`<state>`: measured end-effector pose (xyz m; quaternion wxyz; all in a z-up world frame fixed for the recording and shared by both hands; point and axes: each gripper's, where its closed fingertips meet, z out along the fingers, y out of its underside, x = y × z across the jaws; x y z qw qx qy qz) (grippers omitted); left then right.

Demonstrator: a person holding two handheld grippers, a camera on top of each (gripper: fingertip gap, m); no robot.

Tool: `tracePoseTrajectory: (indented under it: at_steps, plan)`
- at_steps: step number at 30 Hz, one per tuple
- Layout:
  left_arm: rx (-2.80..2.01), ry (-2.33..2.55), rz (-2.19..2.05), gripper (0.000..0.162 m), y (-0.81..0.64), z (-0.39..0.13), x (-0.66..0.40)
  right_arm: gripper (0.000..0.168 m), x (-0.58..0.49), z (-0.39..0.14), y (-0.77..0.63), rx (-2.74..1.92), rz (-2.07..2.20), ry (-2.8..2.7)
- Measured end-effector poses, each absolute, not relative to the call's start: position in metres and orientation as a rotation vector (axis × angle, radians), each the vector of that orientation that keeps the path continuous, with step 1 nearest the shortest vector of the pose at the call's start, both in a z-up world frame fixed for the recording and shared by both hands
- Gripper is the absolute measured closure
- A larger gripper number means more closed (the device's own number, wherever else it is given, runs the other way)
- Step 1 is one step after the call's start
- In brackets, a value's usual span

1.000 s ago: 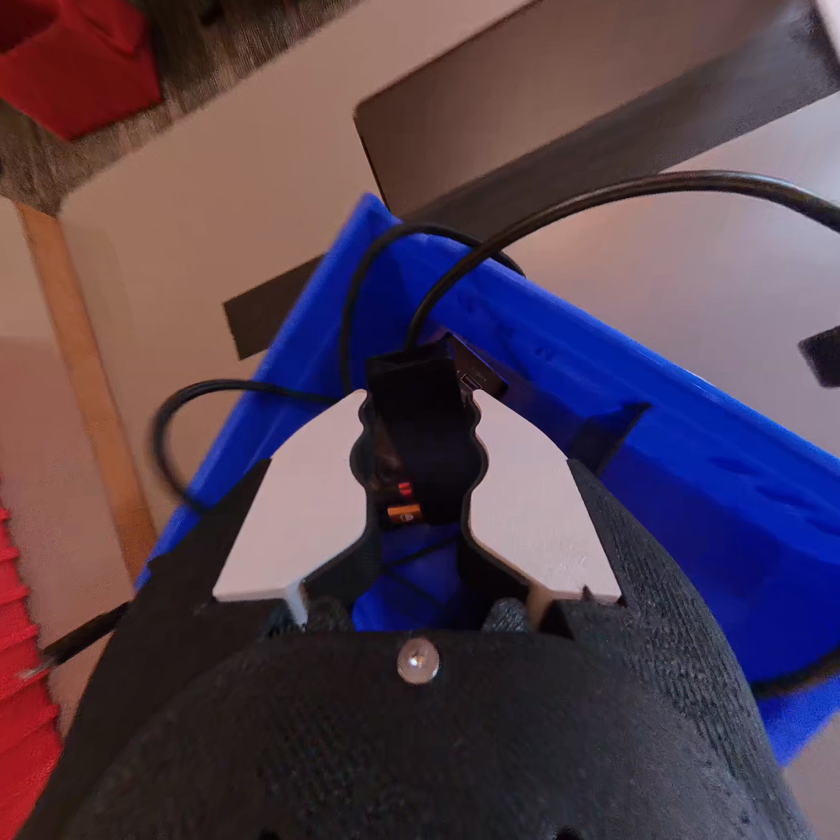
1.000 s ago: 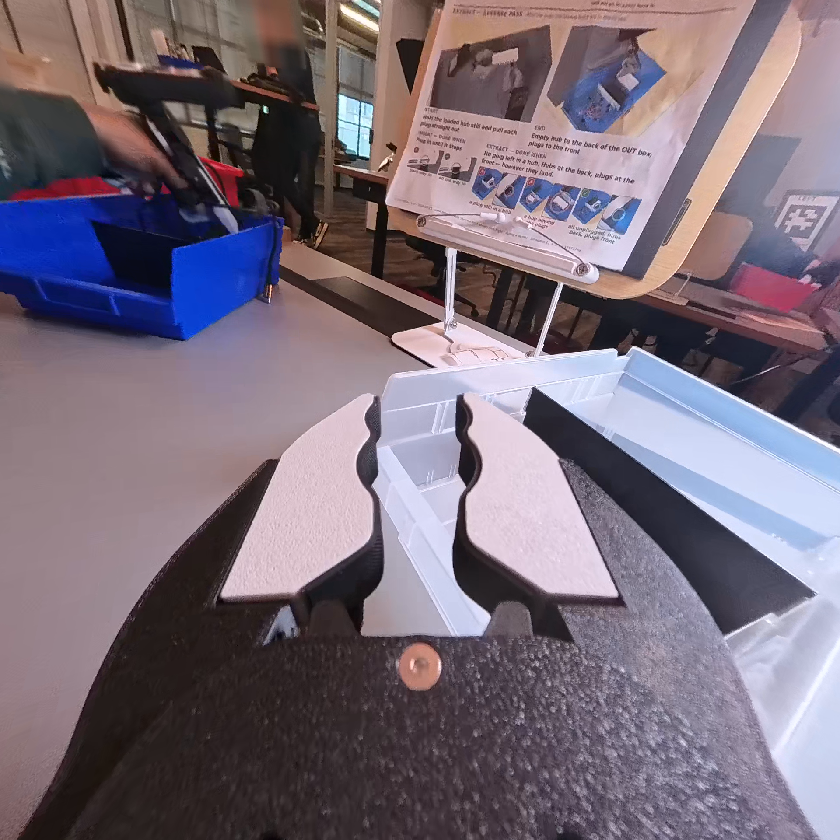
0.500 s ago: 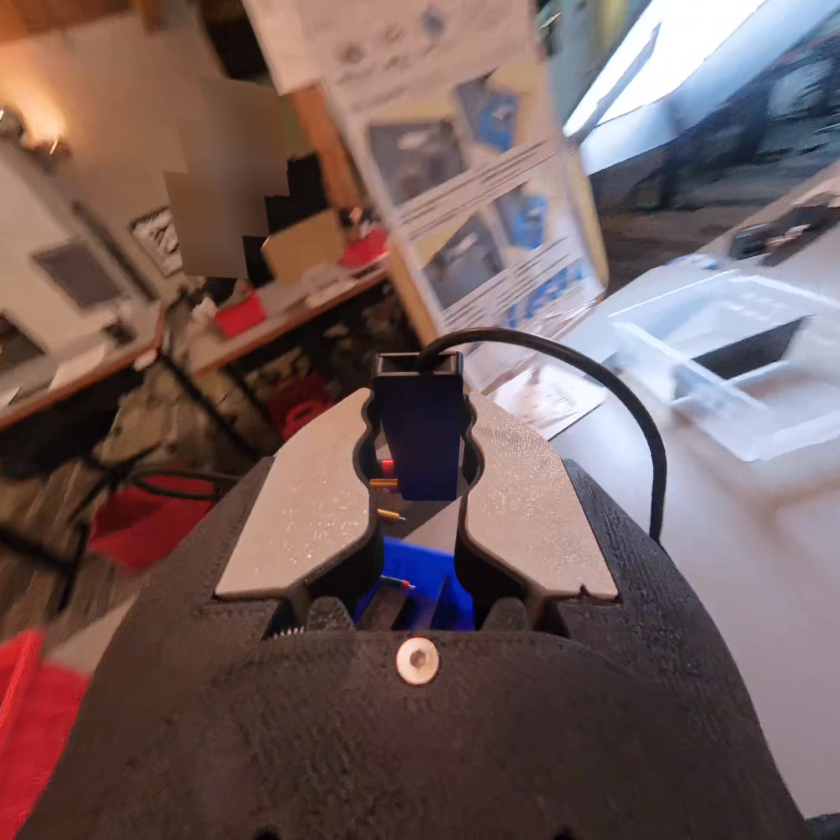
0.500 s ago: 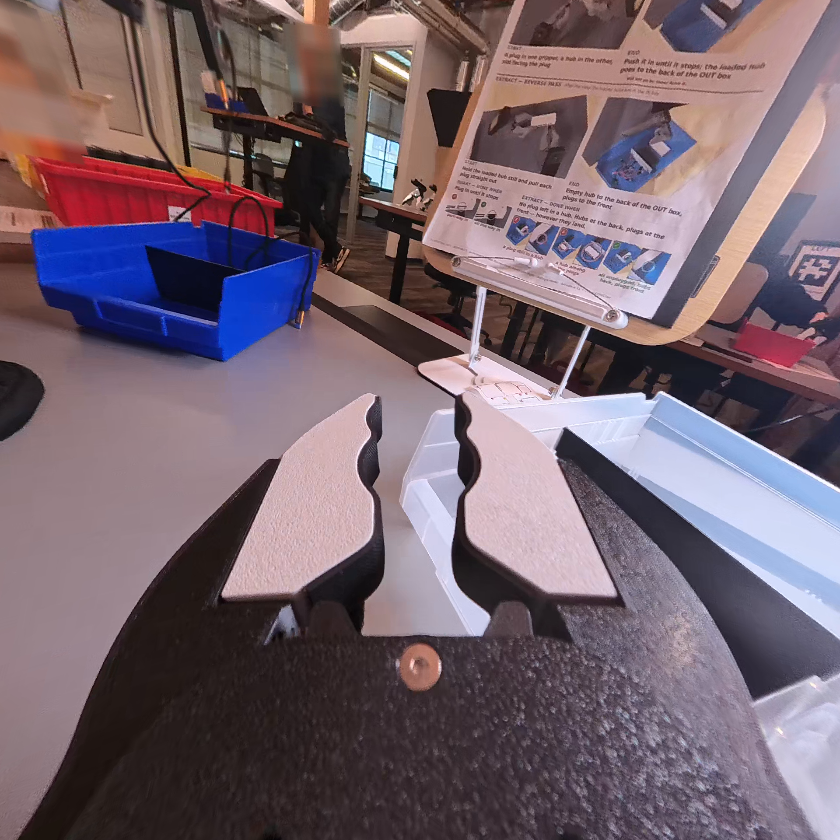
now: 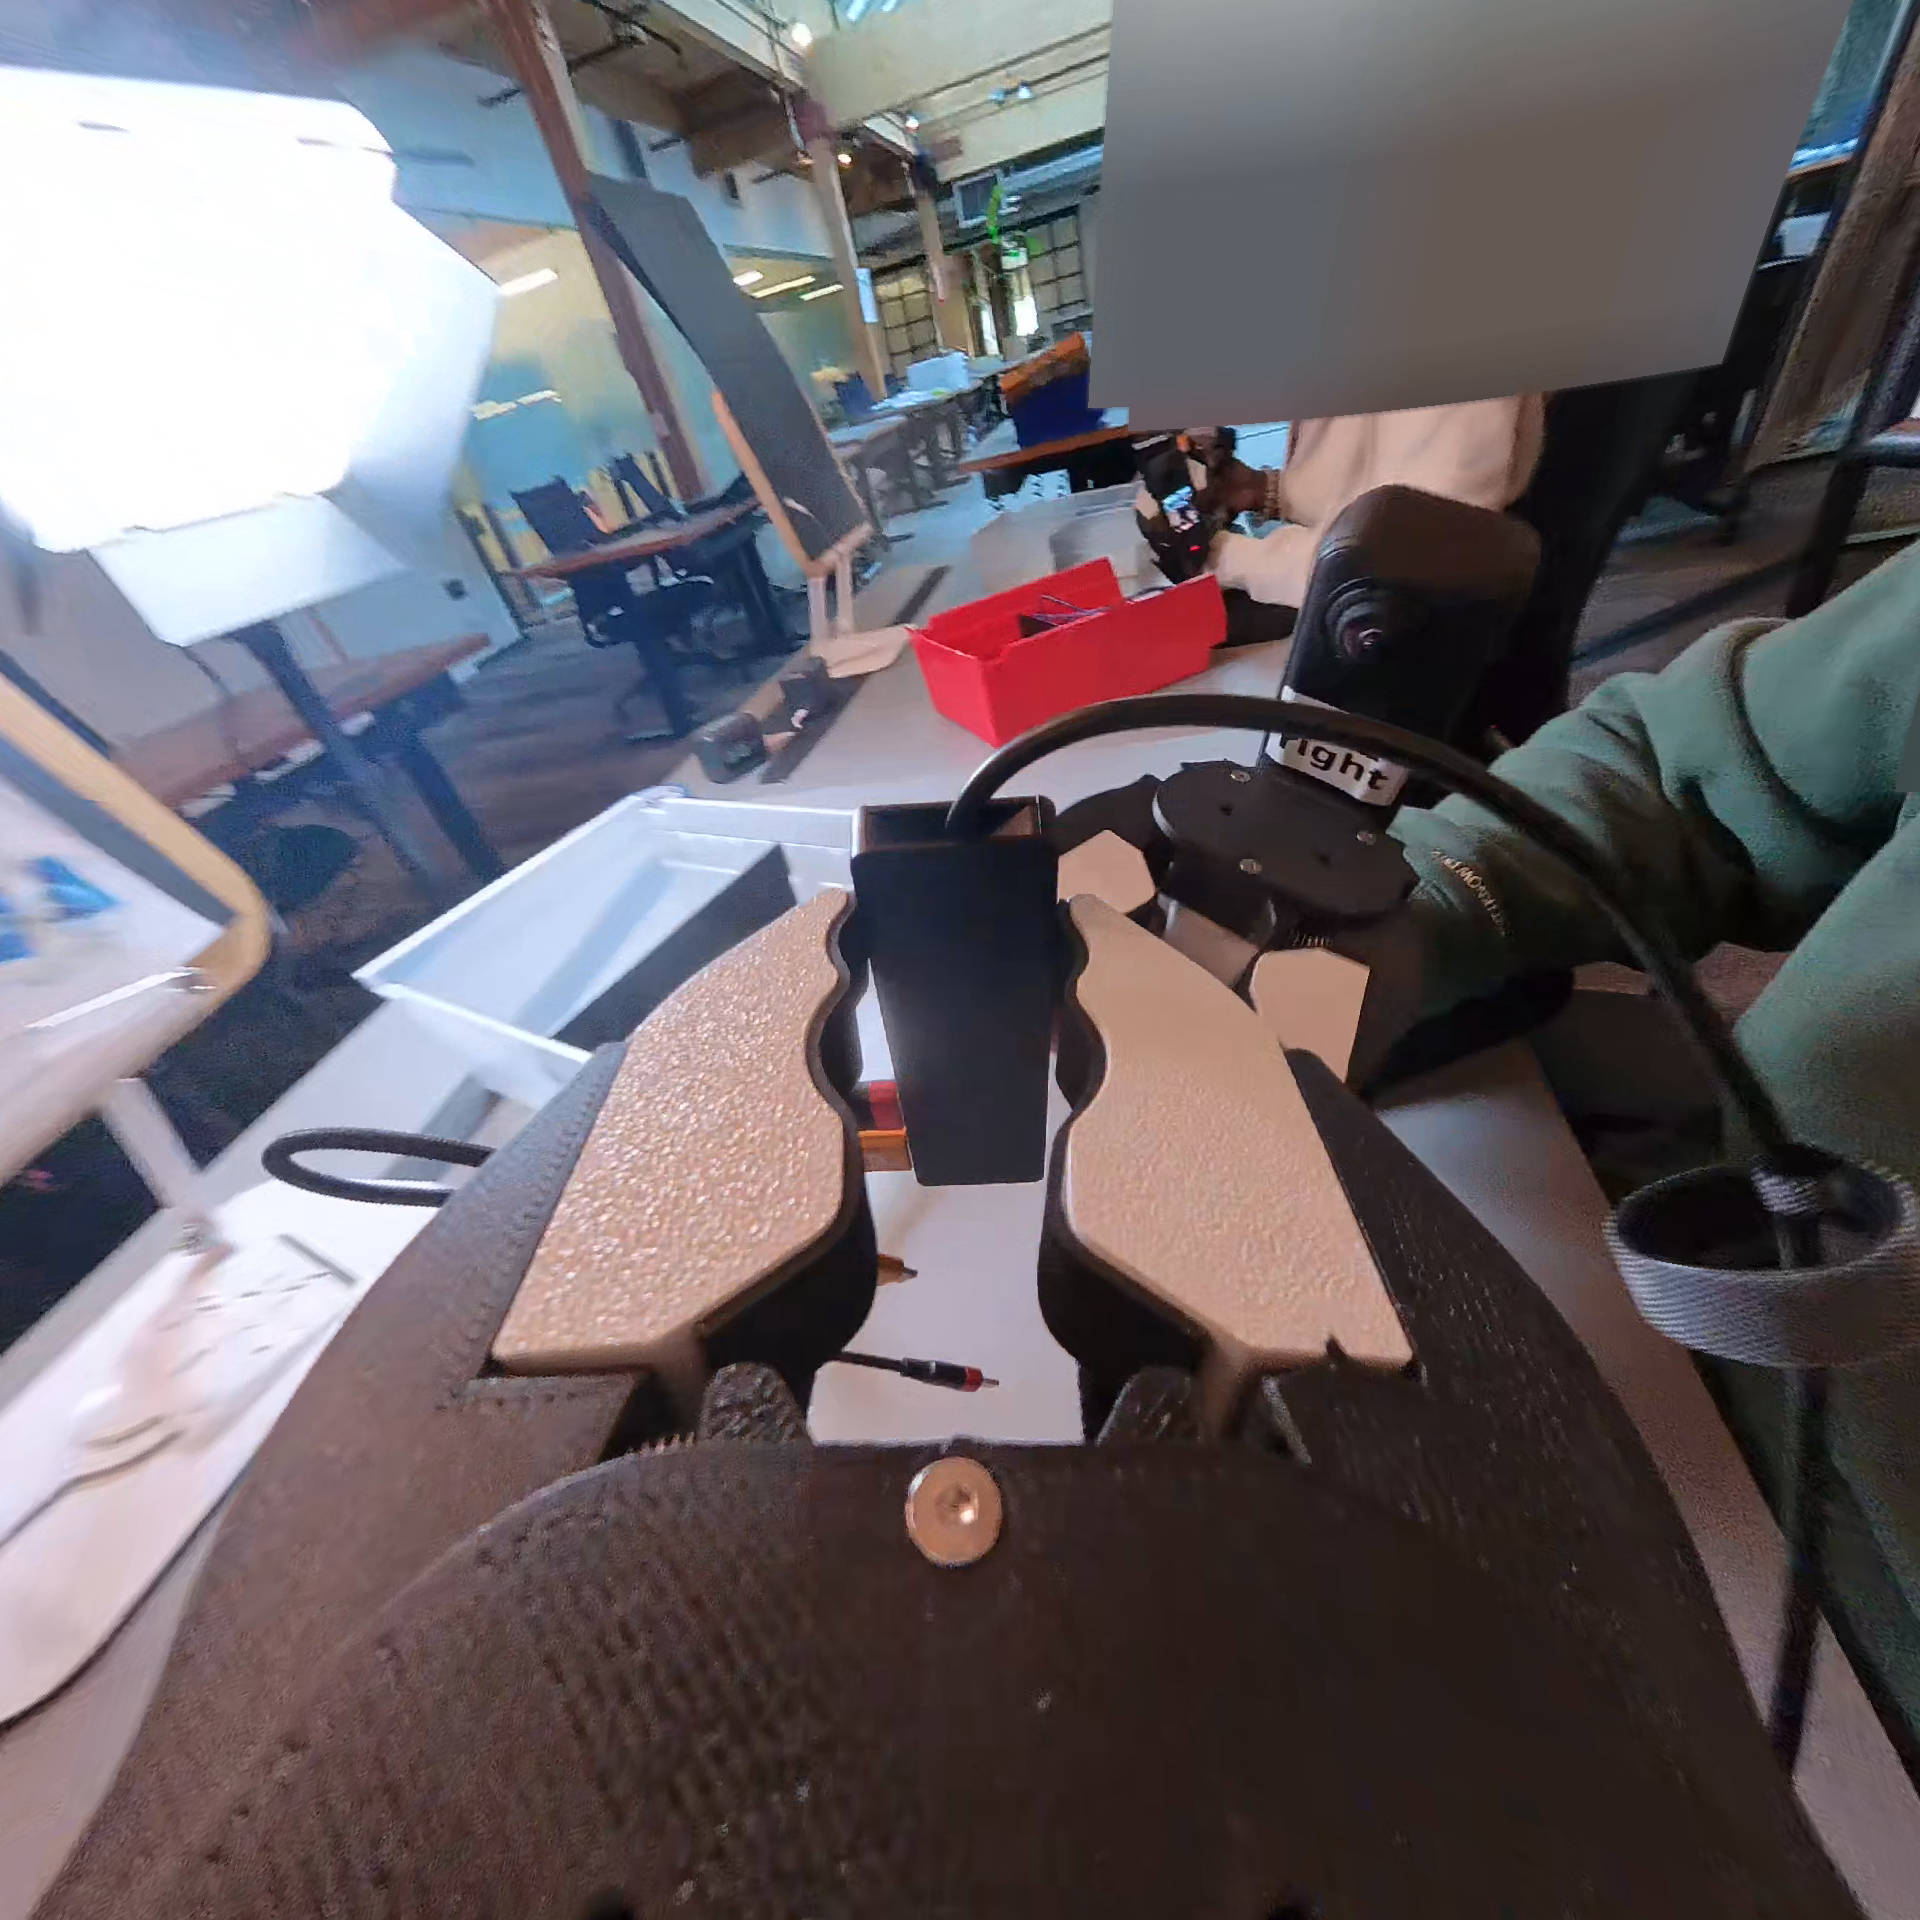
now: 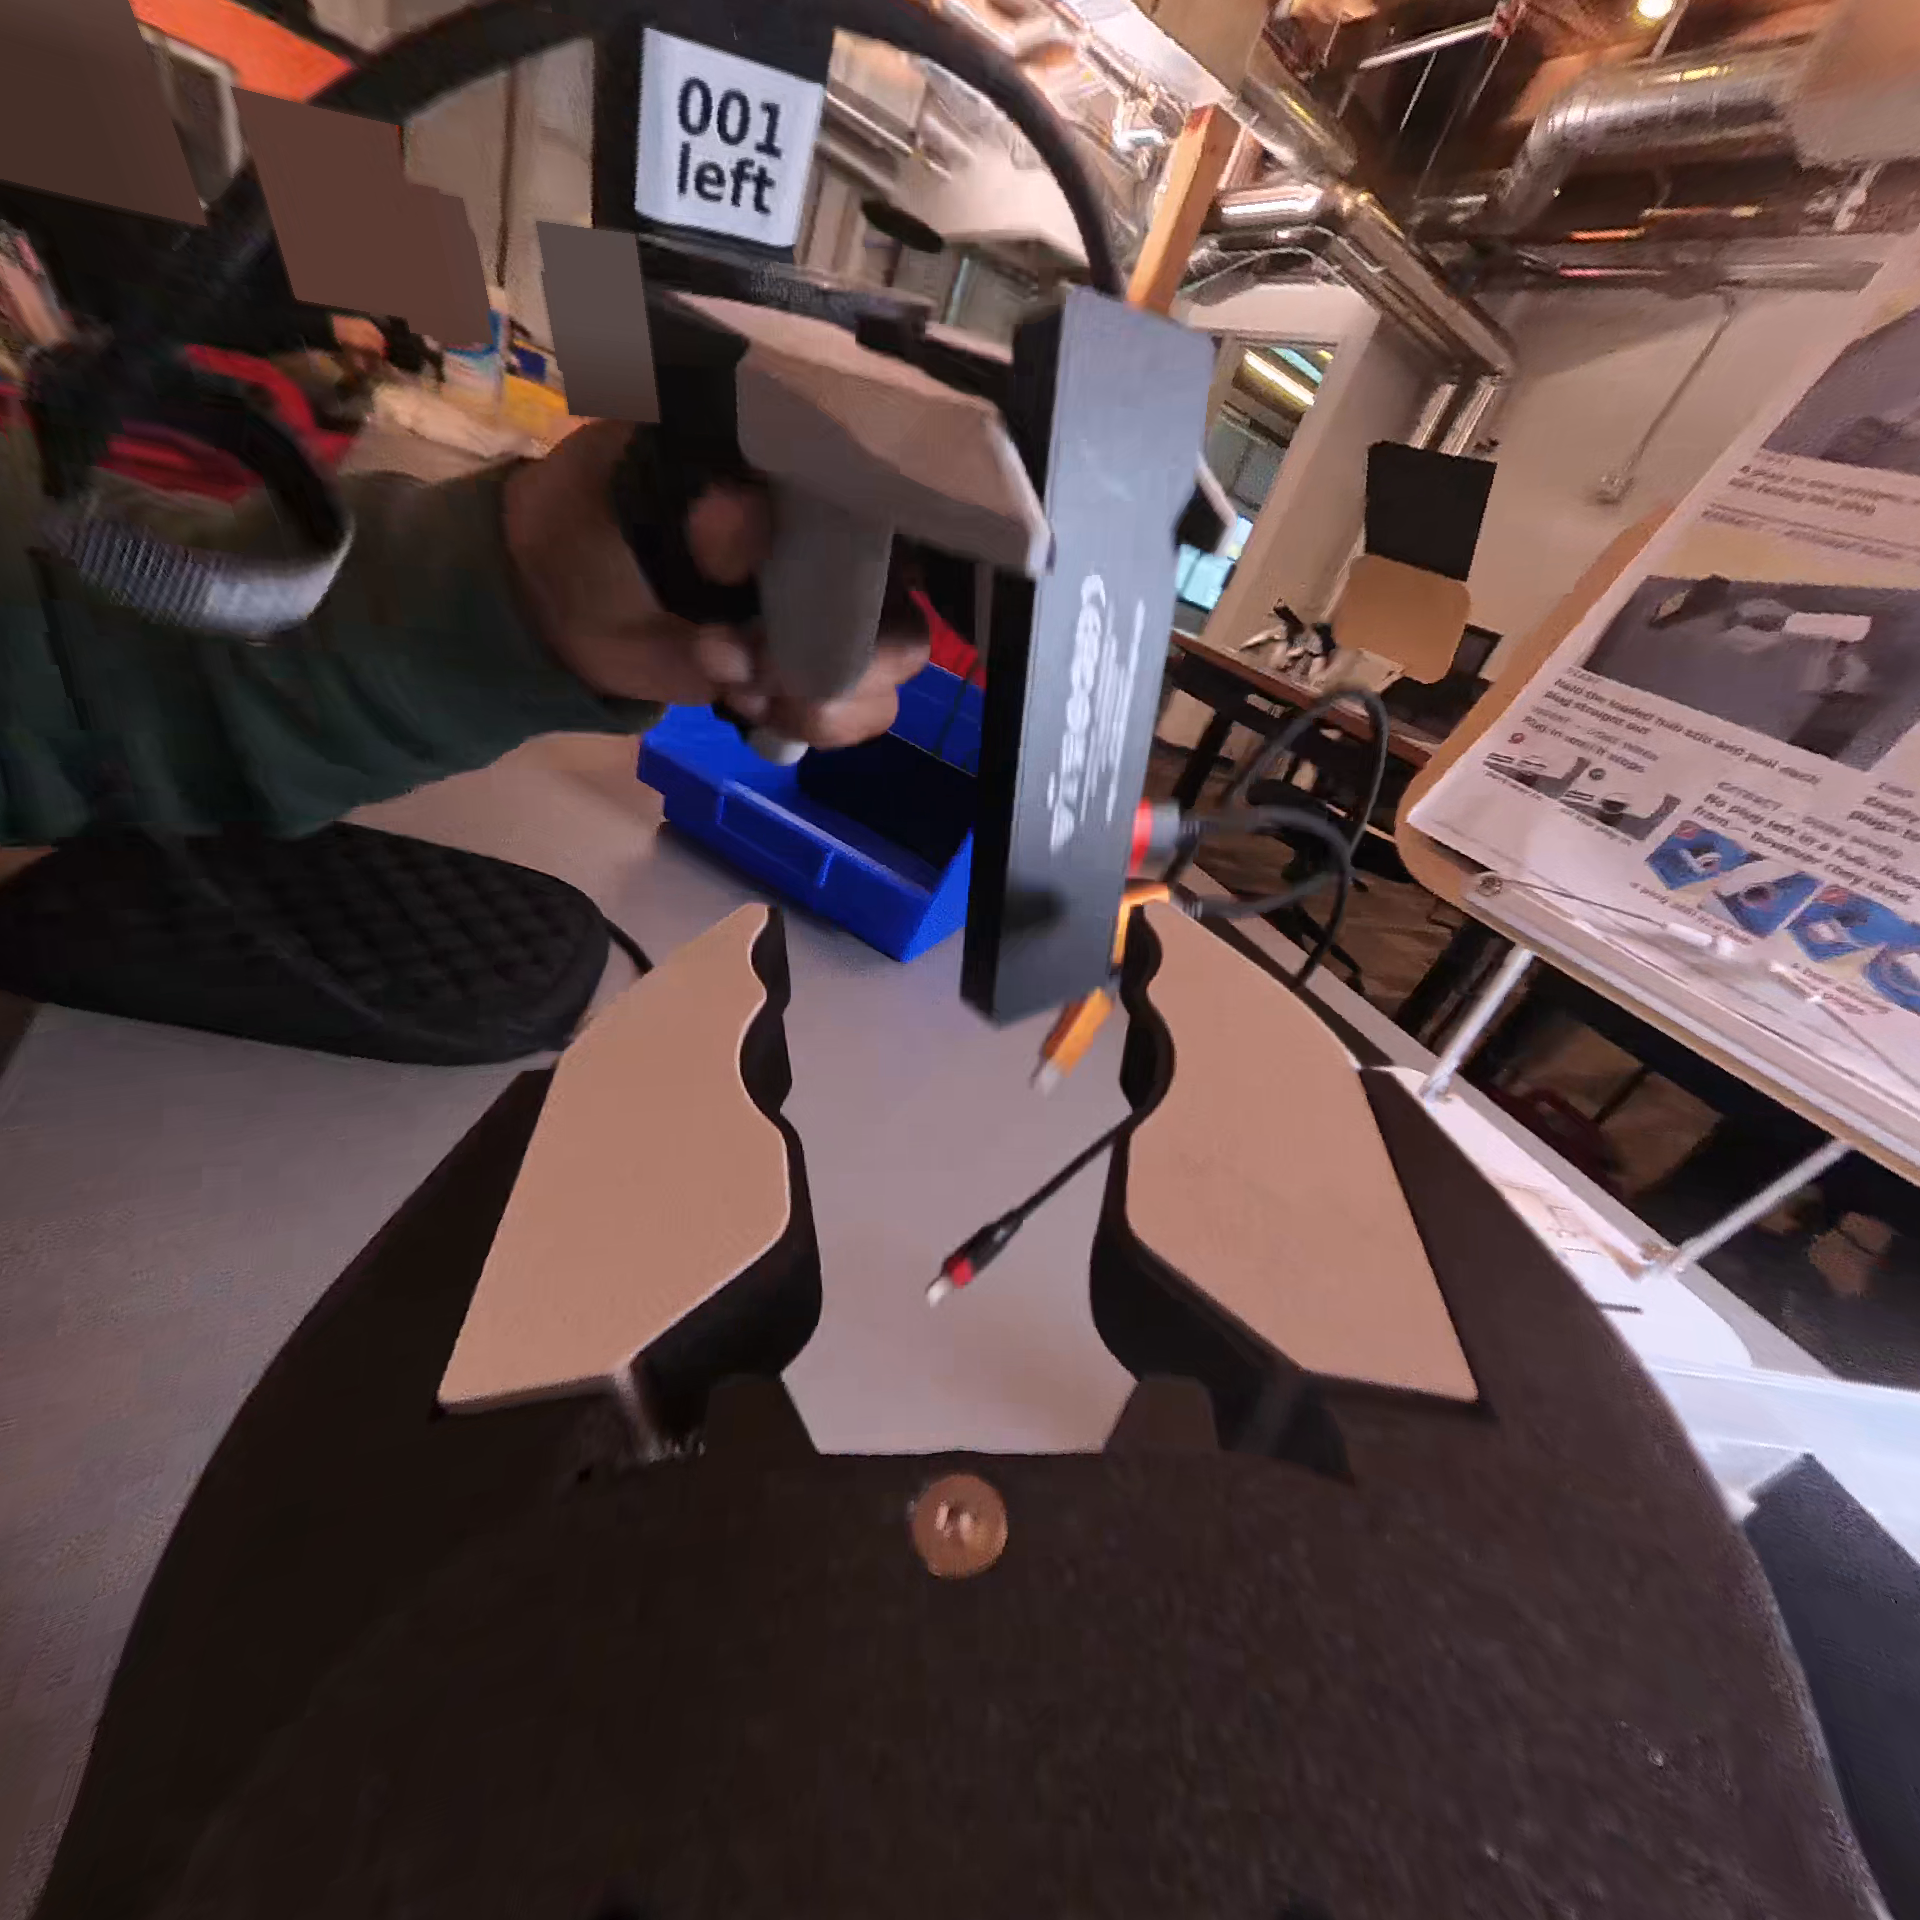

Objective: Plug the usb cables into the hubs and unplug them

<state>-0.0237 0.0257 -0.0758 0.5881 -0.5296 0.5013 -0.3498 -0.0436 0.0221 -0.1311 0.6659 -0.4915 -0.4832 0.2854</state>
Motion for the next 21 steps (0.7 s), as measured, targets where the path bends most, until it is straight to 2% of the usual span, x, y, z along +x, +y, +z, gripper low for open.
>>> tracePoseTrajectory:
  at_steps: [1, 2, 3, 9, 11, 15, 18, 21]
  plan:
    - [-1.242, 1.176, -0.83, 0.127, 0.025, -0.085, -0.012, 0.107, -0.043, -0.135, 0.027, -1.113, 0.554, -1.09]
    - [-1.251, 1.192, -0.837, 0.128, 0.025, -0.093, -0.003, 0.115, -0.038, -0.138, 0.035, -1.117, 0.446, -1.079]
    - [-1.256, 1.185, -0.822, 0.128, 0.027, -0.097, 0.002, 0.132, -0.033, -0.141, 0.041, -1.121, 0.359, -1.074]
    - [-1.313, 1.044, -0.881, 0.126, 0.036, -0.098, -0.007, 0.143, -0.007, -0.136, 0.062, -1.151, 0.189, -0.99]
    - [-1.397, 0.976, -0.899, 0.125, 0.043, -0.111, -0.014, 0.157, 0.0, -0.134, 0.068, -1.161, 0.149, -0.961]
    - [-1.542, 0.87, -1.035, 0.116, 0.043, -0.14, -0.008, 0.157, 0.0, -0.139, 0.069, -1.08, -0.099, -1.02]
    - [-1.548, 0.736, -1.189, 0.116, 0.039, -0.136, -0.004, 0.157, -0.01, -0.149, 0.065, -0.981, -0.326, -1.099]
    - [-1.555, 0.634, -1.147, 0.12, 0.048, -0.138, -0.011, 0.155, -0.023, -0.162, 0.06, -0.92, -0.415, -1.168]
